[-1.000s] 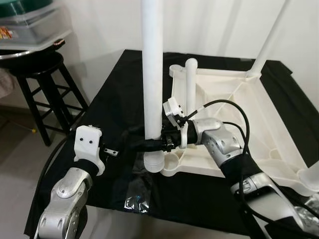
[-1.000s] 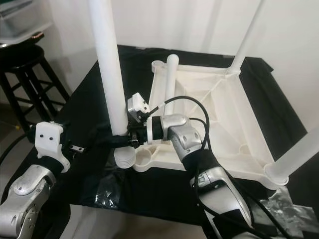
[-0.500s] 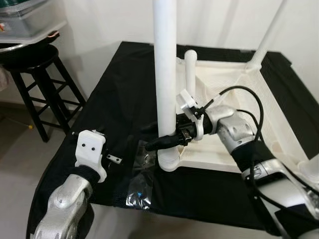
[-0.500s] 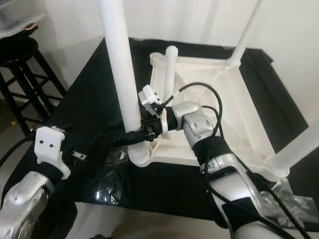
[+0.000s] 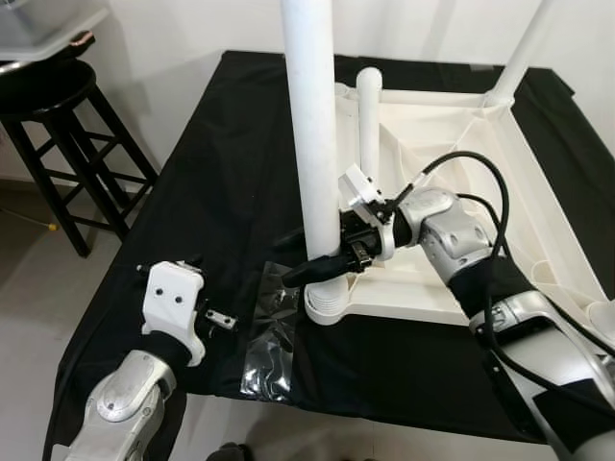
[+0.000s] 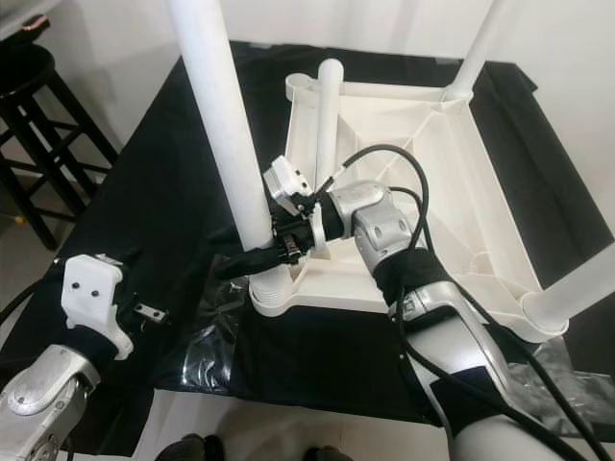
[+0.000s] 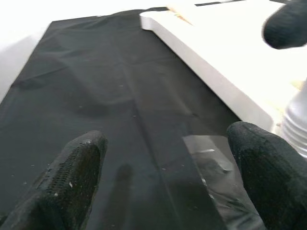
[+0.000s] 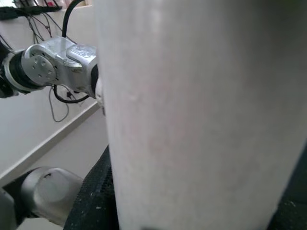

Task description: Building children table

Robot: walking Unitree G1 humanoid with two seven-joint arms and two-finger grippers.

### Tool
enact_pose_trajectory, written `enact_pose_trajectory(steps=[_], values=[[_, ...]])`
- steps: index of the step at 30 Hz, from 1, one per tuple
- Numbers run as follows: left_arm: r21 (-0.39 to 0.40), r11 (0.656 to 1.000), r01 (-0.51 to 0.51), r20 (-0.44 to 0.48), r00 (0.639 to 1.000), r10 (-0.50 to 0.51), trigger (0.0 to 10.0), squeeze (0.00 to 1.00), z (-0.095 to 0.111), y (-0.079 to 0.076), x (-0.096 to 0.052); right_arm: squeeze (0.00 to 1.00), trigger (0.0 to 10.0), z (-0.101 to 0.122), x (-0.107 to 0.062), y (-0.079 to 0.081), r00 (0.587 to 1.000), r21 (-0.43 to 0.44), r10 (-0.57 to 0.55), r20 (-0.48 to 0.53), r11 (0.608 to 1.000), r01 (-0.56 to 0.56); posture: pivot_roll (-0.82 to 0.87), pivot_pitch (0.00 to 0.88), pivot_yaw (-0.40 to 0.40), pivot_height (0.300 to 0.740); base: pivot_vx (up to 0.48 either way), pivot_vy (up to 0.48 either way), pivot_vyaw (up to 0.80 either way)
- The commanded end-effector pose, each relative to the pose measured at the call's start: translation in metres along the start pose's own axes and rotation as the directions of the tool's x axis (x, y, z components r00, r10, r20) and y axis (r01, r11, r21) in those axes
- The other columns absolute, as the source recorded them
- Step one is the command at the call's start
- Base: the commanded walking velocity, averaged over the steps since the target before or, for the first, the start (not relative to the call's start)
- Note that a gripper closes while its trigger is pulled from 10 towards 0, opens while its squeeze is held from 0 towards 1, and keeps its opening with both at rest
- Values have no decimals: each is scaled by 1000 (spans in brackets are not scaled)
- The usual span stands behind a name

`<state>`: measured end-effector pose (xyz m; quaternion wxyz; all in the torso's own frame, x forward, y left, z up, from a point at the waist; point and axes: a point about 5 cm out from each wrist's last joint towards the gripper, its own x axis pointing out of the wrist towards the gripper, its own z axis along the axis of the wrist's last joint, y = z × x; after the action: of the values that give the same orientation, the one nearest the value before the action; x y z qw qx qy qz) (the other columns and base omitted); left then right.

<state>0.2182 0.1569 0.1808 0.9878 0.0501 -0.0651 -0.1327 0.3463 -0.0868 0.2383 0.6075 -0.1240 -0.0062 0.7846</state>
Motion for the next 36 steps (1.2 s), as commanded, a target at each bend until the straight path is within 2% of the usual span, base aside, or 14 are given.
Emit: enact_pose_trajectory(steps=[1, 7, 19, 26, 31, 32, 36], values=[[6, 1000, 12, -23, 1000, -12, 10000, 0, -1, -1, -4, 0, 10000, -7, 0, 0, 1000, -10, -4, -26, 1000, 4, 122, 277, -38, 740, 0, 0, 0], [6, 1000, 10, -32, 999, -10, 10000, 0, 0, -1, -9, 0, 10000, -10, 3, 1, 1000, -27, -3, -22, 1000, 3, 127, 287, -33, 740, 0, 0, 0], [-13, 1000, 3, -61, 998, -4, 10000, 0, 0, 0, -16, 0, 10000, -25, 6, 20, 992, -95, 69, -107, 992, -80, 123, 304, -30, 740, 0, 0, 0], [-16, 1000, 2, -63, 998, -3, 10000, 0, 0, 0, -16, 0, 10000, -26, 5, 20, 994, -99, 58, -93, 993, -67, 121, 304, -32, 740, 0, 0, 0], [-25, 1000, 2, -66, 998, -3, 10000, 0, 0, 0, -15, 0, 10000, -24, -3, 19, 1000, -27, 23, -12, 999, -23, 115, 302, -32, 740, 0, 0, 0], [-28, 1000, 3, -67, 998, -5, 10000, 0, 0, 0, -15, 0, 10000, -23, -8, 15, 1000, 29, -2, 29, 1000, 1, 115, 300, -32, 740, 0, 0, 0], [-29, 1000, 3, -67, 998, -5, 10000, 0, 0, 0, -14, 0, 10000, -23, -9, 14, 999, 47, -10, 42, 999, 8, 115, 300, -32, 740, 0, 0, 0]])
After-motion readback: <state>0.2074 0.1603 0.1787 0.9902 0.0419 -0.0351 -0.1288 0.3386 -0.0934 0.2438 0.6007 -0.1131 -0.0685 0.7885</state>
